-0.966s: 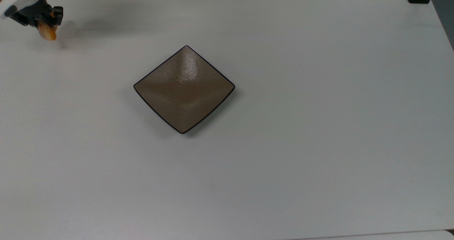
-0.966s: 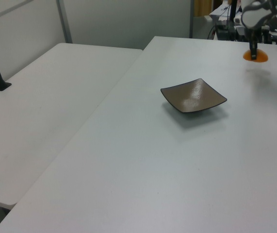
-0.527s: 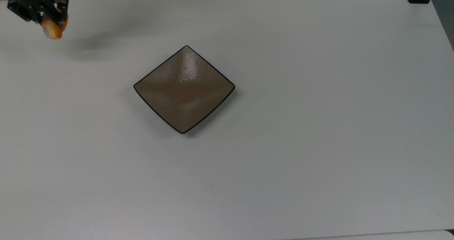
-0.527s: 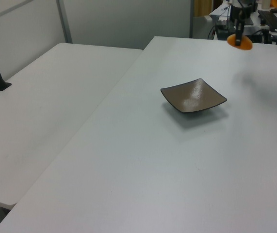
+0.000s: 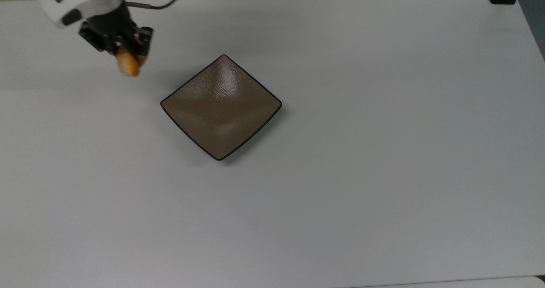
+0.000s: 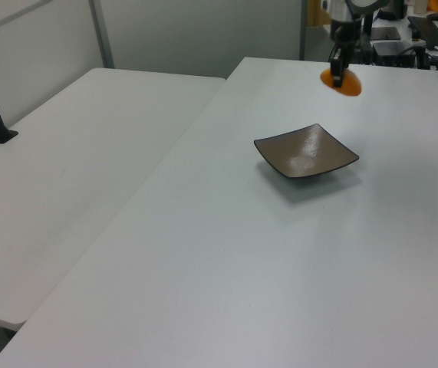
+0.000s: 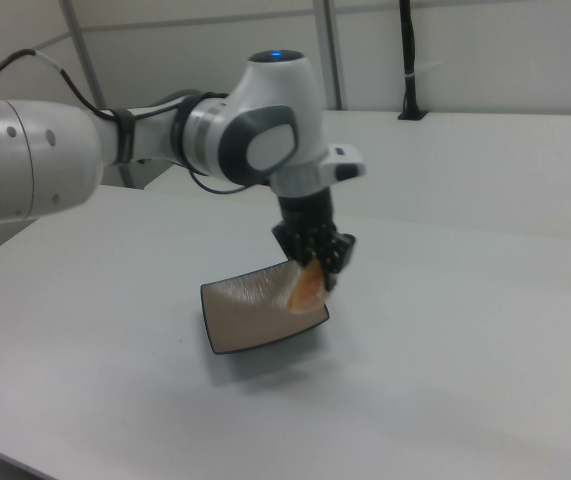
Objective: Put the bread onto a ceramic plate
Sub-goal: 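Lift the bread roll and carry it over the brown plate, then lower the roll onto the plate and open the gripper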
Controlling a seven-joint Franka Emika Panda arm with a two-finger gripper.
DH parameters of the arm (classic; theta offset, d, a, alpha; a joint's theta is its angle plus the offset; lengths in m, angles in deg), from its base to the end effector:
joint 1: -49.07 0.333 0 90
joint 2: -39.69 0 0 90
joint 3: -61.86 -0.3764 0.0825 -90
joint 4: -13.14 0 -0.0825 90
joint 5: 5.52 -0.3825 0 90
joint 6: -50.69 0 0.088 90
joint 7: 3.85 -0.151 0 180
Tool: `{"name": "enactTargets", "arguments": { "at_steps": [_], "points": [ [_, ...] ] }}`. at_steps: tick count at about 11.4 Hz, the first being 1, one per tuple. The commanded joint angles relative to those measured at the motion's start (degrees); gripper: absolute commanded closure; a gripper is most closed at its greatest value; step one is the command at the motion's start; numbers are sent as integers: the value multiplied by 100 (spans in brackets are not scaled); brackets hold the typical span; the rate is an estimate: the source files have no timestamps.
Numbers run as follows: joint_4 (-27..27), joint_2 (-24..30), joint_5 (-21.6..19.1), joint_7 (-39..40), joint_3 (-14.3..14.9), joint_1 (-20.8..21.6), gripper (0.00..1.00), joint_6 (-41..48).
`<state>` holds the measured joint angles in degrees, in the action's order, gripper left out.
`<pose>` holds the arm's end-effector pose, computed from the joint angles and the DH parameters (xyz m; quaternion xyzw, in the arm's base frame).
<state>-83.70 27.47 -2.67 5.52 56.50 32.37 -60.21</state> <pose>0.6270 -0.1358 0.4890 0.9997 -0.0099 0.0139 0.0163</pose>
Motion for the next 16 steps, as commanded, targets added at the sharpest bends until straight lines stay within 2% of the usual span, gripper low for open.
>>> {"name": "enactTargets", "arguments": {
  "at_steps": [1, 3, 4, 5, 6, 10, 12, 14, 16],
  "points": [
    [25, -61, 23, -680, -342, 88, 63, 104],
    [60, -358, 84, -979, -430, 271, 52, 17],
    [130, -508, 258, -1268, -430, 420, 35, -149],
    [130, -657, 512, -1636, -439, 500, 14, -247],
    [139, -755, 671, -1901, -465, 553, 0, -317],
    [139, -791, 726, -2132, -693, 580, 0, -388],
    [253, -721, 708, -2255, -694, 571, 0, -319],
    [315, -484, 629, -2421, -694, 545, 0, -152],
    [359, -168, 577, -2440, -703, 536, 0, 452]
  ]
}}
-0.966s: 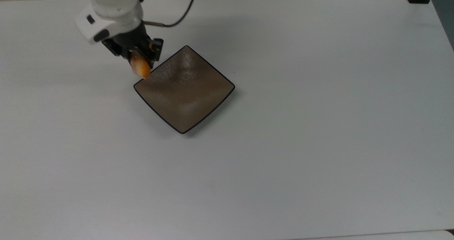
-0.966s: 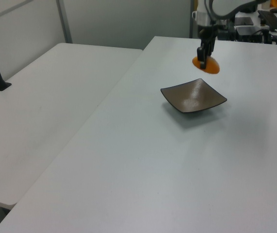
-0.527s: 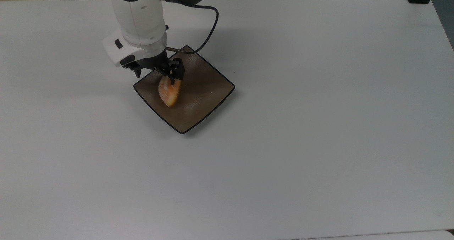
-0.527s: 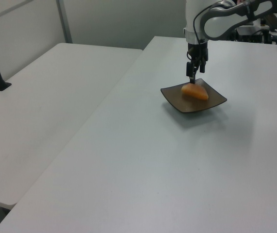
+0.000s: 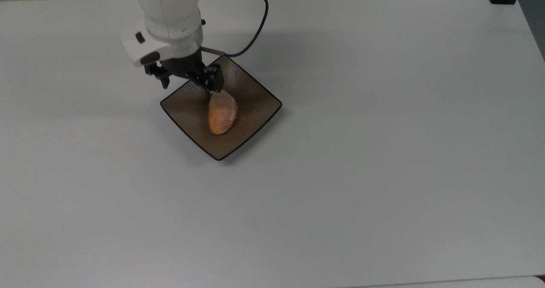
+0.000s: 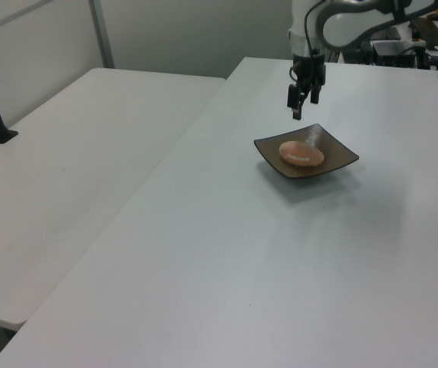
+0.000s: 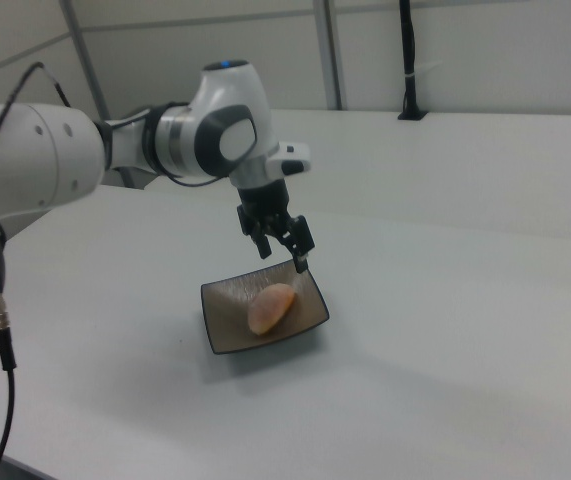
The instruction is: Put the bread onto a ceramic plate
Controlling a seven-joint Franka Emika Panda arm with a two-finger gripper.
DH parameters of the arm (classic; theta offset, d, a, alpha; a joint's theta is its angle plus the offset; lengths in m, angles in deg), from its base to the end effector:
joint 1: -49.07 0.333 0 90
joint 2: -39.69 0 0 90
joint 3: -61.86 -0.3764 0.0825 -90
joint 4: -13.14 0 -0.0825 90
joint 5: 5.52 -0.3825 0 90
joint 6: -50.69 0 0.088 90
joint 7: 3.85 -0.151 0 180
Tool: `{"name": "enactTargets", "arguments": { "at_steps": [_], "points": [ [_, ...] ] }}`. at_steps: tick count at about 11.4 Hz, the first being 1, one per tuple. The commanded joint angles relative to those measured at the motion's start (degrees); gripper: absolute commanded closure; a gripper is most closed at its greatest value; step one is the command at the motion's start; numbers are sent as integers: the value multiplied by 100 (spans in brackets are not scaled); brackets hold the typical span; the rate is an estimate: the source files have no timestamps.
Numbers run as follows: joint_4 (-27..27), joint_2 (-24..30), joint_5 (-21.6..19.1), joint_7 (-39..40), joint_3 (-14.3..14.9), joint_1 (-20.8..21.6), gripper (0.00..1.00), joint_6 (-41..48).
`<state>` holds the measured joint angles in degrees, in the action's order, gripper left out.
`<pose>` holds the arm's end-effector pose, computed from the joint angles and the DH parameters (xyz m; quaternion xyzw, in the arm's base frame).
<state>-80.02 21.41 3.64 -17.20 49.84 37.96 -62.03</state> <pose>0.6738 -0.0211 0.4568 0.9955 -0.0842 0.0202 0.0394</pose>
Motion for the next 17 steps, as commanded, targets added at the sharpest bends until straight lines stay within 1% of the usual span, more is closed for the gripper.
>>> {"name": "enactTargets", "arguments": {
  "at_steps": [1, 3, 5, 7, 8, 9, 10, 12, 14, 17],
  "points": [
    [-18, 639, -55, -159, -37, -14, 0, 959],
    [-26, 956, -72, -133, -98, 12, 0, 1356],
    [-70, 1483, -212, 138, -89, 134, 0, 1892],
    [-158, 1888, -563, 218, -11, 275, 0, 1964],
    [-306, 2055, -643, 349, 103, 424, 0, 1964],
    [-386, 2126, -783, 368, 322, 608, 0, 1956],
    [-387, 2127, -863, 368, 446, 758, 0, 1929],
    [-404, 2101, -925, 298, 464, 847, 0, 1746],
    [-536, 2083, -925, 307, 727, 1153, 0, 1455],
    [-545, 2039, -890, 404, 781, 1199, 0, 1402]
  ]
}}
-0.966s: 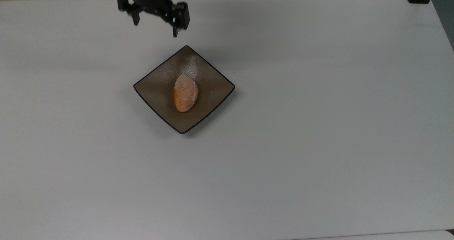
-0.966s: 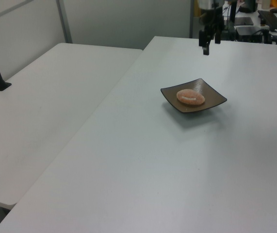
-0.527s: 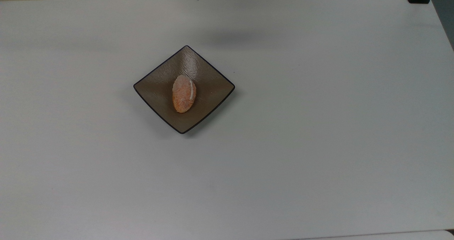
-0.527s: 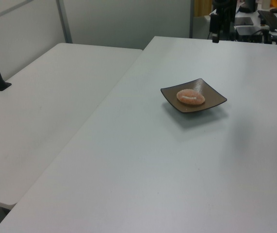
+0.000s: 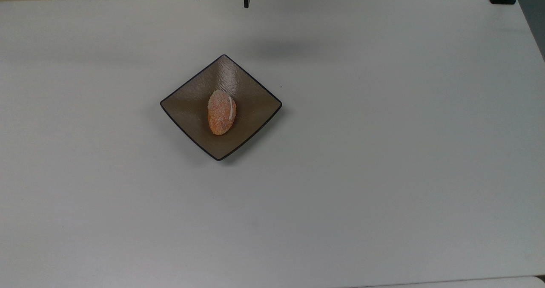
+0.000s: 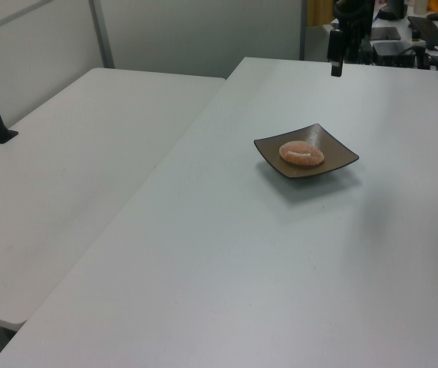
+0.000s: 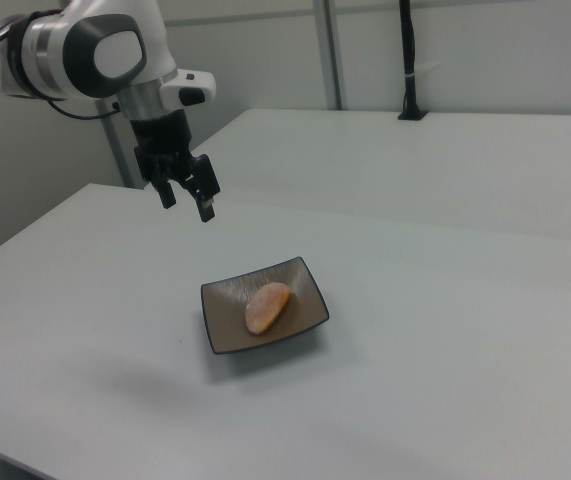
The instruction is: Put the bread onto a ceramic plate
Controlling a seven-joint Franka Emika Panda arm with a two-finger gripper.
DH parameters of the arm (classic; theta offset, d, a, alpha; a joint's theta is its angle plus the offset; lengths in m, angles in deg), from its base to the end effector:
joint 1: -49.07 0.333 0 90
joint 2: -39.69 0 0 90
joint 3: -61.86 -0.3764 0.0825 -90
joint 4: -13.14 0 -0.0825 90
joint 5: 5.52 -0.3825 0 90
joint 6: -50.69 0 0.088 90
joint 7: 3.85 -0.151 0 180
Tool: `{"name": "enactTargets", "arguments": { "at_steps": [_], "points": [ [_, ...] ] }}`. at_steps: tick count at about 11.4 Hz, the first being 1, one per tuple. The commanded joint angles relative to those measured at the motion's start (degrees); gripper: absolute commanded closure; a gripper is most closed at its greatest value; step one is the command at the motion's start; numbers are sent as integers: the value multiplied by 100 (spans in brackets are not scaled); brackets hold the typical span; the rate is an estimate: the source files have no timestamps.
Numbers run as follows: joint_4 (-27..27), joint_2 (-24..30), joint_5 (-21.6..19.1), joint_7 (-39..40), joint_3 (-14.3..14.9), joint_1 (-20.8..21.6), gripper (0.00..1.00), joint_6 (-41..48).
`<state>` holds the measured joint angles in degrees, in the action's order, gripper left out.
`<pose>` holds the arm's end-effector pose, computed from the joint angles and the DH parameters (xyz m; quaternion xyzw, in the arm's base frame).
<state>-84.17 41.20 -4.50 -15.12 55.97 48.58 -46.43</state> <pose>0.5506 0.0503 0.6059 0.9986 -0.0502 0.0128 0.0084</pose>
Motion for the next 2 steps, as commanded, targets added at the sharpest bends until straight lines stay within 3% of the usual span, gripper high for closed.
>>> {"name": "enactTargets", "arguments": {
  "at_steps": [1, 2],
  "points": [
    [-122, 60, -76, 195, 168, 137, 0, -124],
    [-113, 60, -76, 195, 168, 137, 0, -115]
  ]
}}
